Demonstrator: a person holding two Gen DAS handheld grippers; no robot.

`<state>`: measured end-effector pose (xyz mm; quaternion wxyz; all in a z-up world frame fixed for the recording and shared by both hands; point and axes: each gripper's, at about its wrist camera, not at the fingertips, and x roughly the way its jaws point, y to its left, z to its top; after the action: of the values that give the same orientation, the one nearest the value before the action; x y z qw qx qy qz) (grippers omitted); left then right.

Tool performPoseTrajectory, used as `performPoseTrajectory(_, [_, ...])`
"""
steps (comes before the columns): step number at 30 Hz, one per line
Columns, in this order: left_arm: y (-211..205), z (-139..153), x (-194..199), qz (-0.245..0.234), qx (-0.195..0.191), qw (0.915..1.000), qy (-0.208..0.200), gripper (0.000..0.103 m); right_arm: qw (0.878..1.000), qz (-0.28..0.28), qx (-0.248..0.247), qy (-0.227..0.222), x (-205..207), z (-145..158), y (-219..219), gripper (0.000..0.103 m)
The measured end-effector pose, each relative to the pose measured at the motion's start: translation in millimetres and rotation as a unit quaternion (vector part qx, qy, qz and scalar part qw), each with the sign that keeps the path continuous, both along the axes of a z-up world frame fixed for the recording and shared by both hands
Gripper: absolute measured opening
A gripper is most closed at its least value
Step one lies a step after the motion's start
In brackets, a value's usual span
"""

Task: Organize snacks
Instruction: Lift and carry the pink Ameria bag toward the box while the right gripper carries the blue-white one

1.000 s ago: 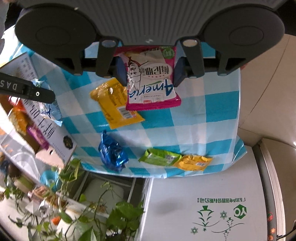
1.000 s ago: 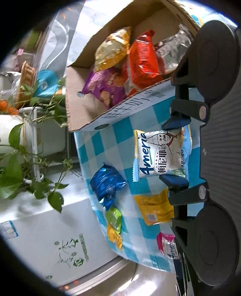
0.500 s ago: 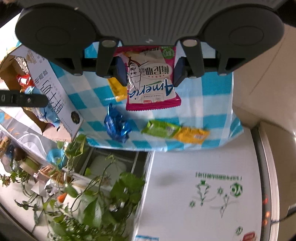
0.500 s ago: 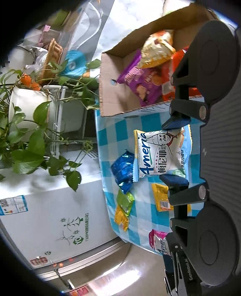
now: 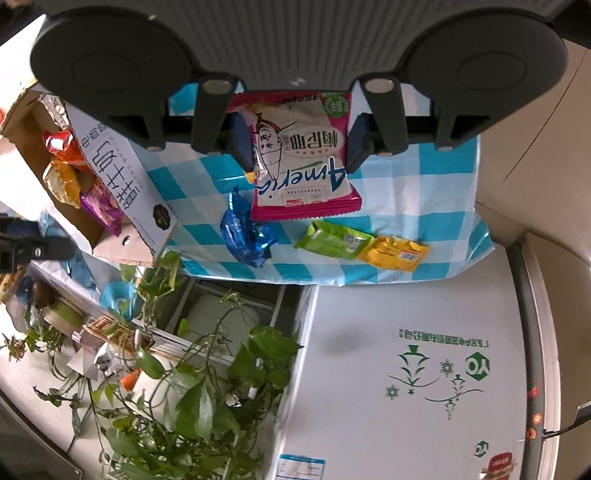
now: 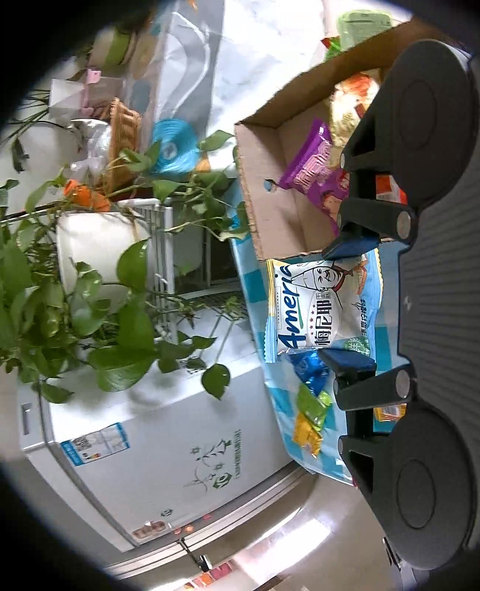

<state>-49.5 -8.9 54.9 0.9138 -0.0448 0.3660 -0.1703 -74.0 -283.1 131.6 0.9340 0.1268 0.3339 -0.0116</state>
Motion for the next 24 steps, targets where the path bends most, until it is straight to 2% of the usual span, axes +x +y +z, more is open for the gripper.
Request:
performPoseTrajectory(4, [-12, 1, -2, -0.016, -0.003, 0.9999, -0.001, 0.051, 1.0, -0.018, 0.018, -0.014, 0, 5, -16, 0.057])
performPoseTrajectory(12, [-38, 14, -3, -0.039, -0.017, 0.999, -0.015, 0.051, 0.995, -0.092, 0.012, -0.047, -14, 15, -62, 0.057])
performPoseTrajectory(24, [-114, 36, 4, -0.101, -0.065, 0.9926, -0.018, 0.051, 0.982, -0.182, 0.047, -0.033, -30, 9, -107, 0.057])
